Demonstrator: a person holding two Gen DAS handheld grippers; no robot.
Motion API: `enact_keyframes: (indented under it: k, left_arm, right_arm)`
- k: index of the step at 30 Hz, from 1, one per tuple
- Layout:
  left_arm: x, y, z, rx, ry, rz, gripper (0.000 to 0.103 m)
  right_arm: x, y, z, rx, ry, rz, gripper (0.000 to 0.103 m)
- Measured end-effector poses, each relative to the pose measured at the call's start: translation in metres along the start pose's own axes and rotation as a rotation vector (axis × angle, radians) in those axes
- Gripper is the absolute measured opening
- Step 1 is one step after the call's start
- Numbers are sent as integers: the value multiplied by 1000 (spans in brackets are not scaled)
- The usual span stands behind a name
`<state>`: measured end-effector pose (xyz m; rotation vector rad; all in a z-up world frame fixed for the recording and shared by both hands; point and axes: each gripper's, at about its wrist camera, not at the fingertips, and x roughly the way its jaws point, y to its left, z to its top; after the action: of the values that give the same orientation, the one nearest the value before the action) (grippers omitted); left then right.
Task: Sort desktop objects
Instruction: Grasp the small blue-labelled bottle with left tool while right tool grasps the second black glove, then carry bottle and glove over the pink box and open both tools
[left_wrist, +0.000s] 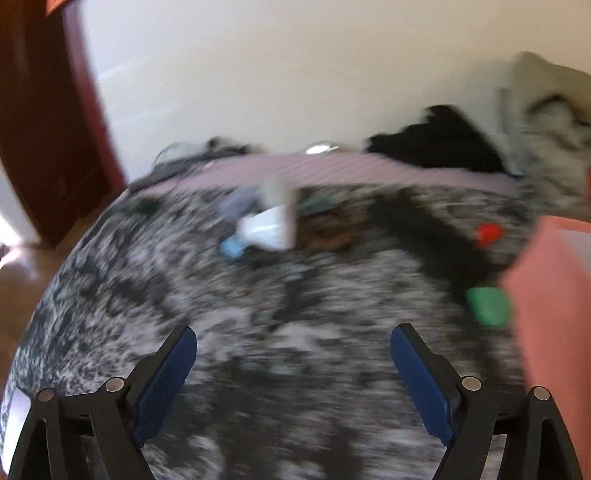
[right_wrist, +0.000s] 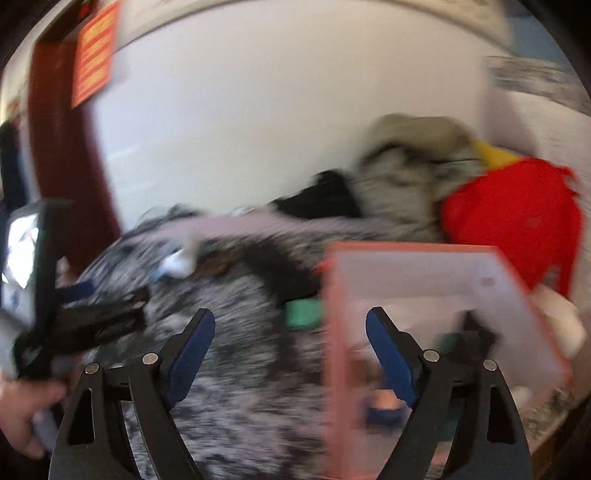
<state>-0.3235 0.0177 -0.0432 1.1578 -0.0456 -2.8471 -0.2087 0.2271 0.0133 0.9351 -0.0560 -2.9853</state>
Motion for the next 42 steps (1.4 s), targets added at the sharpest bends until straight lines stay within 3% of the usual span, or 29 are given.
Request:
enact_keyframes:
  k: [2,8,12,17,19,20,21,23,24,25,26,27,33,39,42]
  left_arm:
    - [30,27,0,-24,40,19,89]
    - [104,76,13,-153,112,0,89]
    - [147,67,34,-134,124,-16,89]
    - [208,47,47,-105,163,15,89]
    - [233,44,46,-107,201,27,89]
    - [241,41,47,-101,203,41,94]
    - [245,37,49,-96,188,60,97]
    - [253,33,54,-97,164,84,94]
    - [254,34,57,-111,158,73,74]
    - [252,35,58,-116,153,66,60]
    - [249,37,58,-111,153,67,25]
    - [245,39,58,-116,165,59,23]
    - [196,66,34,-230,245,16,23]
    - [96,79,-11,-207,198,60,23]
    - [57,90,-42,-259,221,25,23]
  right_arm:
    - [40,33,-5,-75,91,21,87]
    - [152,74,-7,-123,235,-77,87]
    - [238,71,4,-122,298,-206,87]
    - [315,48,17,-85,336,-305,87]
    - [338,37,18,-63,353,-316,87]
    - [345,31,18,-45,351,-312,91]
    - [352,25,18,-27,348,-309,97]
    - [361,14,19,26,328,-295,97]
    - [363,9,20,54,329,-259,78]
    - [363,5,21,78,320,-216,66]
    - [360,6,23,61,313,-237,33]
    - [357,10,25,27,306,-257,15]
    - [316,24,18,40,344,-146,14]
    - [227,48,4,91,375,-16,13]
    - [171,58,-8,86,353,37,13]
